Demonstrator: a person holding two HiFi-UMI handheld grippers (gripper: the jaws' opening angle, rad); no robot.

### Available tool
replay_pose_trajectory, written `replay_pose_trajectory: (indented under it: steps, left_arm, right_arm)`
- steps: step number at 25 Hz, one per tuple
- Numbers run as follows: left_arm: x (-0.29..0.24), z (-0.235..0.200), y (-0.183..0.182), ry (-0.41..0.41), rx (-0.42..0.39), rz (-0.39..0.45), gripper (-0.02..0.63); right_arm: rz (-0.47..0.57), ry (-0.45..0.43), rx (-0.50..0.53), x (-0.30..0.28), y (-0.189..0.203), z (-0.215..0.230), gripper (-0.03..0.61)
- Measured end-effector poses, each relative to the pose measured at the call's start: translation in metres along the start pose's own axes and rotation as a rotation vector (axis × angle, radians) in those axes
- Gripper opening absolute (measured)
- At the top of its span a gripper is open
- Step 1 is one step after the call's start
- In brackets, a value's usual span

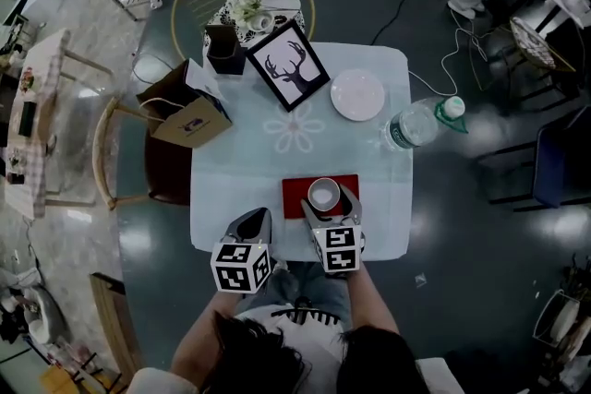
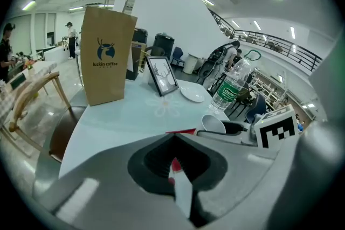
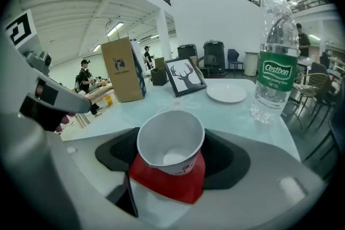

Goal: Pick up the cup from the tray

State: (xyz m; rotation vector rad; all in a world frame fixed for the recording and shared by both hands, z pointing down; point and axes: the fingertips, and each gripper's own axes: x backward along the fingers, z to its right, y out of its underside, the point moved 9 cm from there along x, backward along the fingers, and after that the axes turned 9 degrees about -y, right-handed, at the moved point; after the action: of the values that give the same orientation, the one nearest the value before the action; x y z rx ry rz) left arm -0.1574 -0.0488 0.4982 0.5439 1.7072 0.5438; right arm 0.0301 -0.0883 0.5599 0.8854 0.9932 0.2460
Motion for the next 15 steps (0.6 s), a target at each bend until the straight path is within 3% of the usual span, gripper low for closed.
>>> replay_pose_trajectory:
  steps: [15]
  left_arm:
    - [-0.026, 0.038, -0.007, 0.059, -0.057, -0.041, 0.0]
  right_arm:
    - [0.051, 0.114, -0.031, 0.038, -0.007, 0.051, 0.376]
